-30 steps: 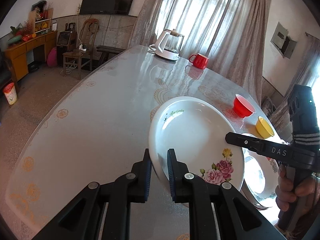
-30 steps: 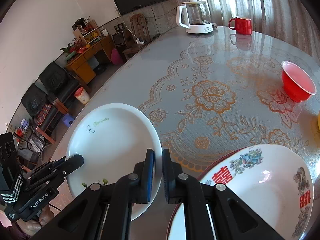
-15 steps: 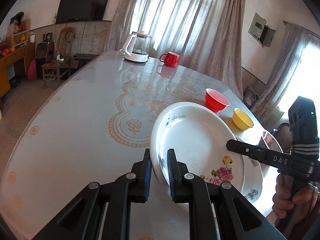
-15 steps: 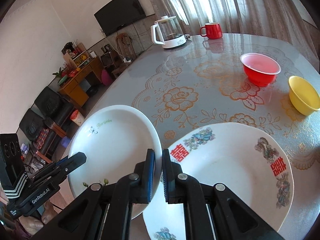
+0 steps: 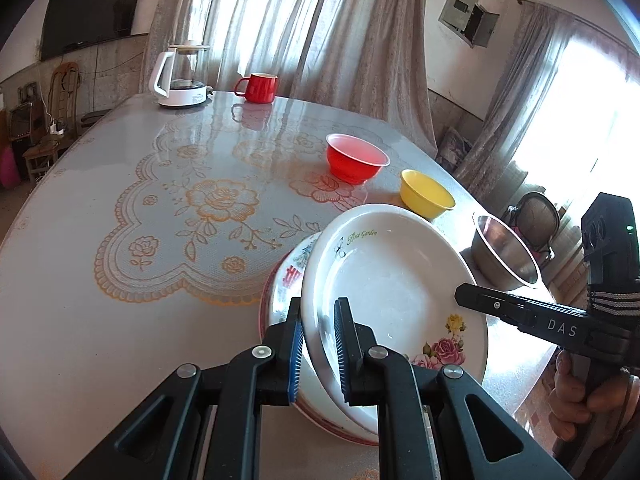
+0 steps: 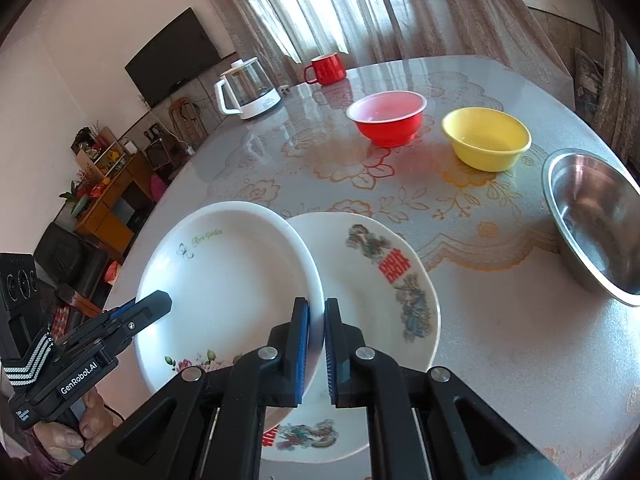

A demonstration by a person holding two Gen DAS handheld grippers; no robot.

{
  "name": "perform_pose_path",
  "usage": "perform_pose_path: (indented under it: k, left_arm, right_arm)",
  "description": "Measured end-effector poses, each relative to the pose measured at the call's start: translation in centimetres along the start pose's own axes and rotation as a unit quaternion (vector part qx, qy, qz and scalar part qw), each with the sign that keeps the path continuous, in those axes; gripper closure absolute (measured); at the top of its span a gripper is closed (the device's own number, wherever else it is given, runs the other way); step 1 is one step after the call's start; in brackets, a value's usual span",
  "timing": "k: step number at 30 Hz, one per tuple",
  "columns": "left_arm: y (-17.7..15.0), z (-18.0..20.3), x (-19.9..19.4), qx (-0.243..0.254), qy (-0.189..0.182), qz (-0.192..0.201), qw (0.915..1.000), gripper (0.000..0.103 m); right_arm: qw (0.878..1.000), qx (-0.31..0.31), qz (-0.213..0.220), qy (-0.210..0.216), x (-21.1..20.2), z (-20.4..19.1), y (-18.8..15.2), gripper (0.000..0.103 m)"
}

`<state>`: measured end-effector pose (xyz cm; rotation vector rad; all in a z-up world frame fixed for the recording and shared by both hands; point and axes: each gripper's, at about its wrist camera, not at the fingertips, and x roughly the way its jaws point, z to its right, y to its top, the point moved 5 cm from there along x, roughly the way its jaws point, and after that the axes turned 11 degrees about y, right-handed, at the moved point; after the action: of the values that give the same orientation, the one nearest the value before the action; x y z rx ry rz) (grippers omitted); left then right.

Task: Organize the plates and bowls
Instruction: 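Carry the rose-pattern plate over the red-character plate stack with the right gripper, then lower the rose-pattern plate onto the stack and open the right gripper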

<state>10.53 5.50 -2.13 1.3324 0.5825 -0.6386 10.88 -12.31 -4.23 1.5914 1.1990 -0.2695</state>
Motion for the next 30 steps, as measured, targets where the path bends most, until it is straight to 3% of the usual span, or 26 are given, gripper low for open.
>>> perform_pose_path:
  k: [13, 17, 22, 30]
  left_arm:
    - [-1.2, 0.9, 2.6, 0.034, 0.022, -0.037, 0.9985, 0.088]
    - [-1.6, 0.7, 2.5, 0.036, 0.032, -0.028, 0.9985, 0.089]
    - [-1.2, 0.1, 2.3, 0.028, 0.047, -0.017, 0.9984, 0.089]
    - [-1.3, 0.1, 2.3, 0.029, 0.042, -0.020, 0.9985, 0.089]
  right_arm:
    - [0.996, -0.034, -0.021, -0.075, 0.9, 1.6, -1.1, 0.095]
    - [0.993, -0.058, -0.020, -0.105, 1.7, 1.5, -1.3, 0.094]
    - [0.993, -0.057, -0.020, -0.100, 2.5, 1.5, -1.2, 0.094]
    - [0.992, -0.061, -0.018, -0.110, 3.0, 1.1, -1.1, 0.092]
